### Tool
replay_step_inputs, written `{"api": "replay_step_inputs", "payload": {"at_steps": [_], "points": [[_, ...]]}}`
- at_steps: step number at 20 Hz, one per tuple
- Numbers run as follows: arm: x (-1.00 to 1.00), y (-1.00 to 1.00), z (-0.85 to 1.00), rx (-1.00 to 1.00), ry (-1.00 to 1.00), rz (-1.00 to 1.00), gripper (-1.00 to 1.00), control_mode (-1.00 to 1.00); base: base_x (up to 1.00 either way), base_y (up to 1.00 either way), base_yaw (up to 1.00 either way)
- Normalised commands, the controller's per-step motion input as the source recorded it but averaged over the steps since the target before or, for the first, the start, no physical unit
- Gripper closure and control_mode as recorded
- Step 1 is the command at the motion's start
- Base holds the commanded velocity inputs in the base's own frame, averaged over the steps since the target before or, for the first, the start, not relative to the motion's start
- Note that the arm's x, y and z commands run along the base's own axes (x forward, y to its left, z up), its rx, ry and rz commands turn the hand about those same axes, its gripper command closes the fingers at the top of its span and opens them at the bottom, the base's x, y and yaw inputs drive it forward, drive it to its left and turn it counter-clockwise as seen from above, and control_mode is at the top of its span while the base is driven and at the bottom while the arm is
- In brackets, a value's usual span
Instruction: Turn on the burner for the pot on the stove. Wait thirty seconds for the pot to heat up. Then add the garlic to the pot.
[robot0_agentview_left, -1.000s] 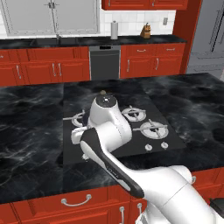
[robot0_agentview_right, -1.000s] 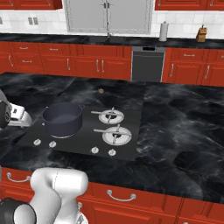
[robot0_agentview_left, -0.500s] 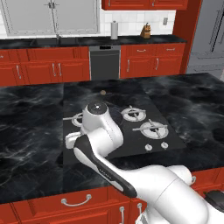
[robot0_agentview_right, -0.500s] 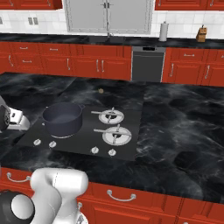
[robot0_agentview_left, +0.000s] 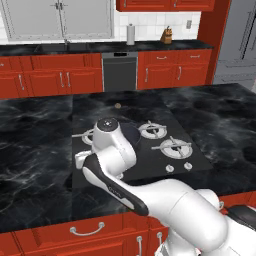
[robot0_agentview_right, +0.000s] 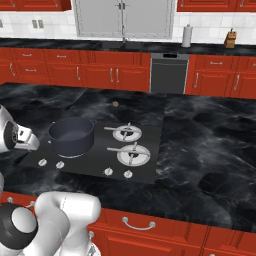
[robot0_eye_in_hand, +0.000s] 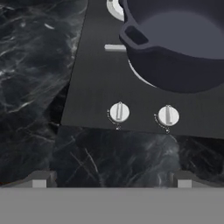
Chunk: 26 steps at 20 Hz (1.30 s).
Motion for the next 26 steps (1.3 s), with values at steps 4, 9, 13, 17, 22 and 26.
{"api": "replay_step_inputs", "payload": {"at_steps": [4,9,13,17,22,26], "points": [[0.33,0.00,-0.18,-0.07,0.03,-0.01,-1.00,-1.00,0.00,0.00,0.00],[0.31,0.00,-0.23,-0.09,0.02,0.00,-1.00,-1.00,0.00,0.00,0.00],[0.22,0.00,-0.36,-0.10,0.01,0.00,-1.00,-1.00,0.00,0.00,0.00],[0.12,0.00,-0.39,-0.06,0.00,0.00,-1.00,-1.00,0.00,0.00,0.00],[0.02,0.00,-0.36,-0.03,0.00,0.00,-1.00,-1.00,0.00,0.00,0.00],[0.01,0.00,-0.37,-0.04,0.00,0.00,-1.00,-1.00,0.00,0.00,0.00]]}}
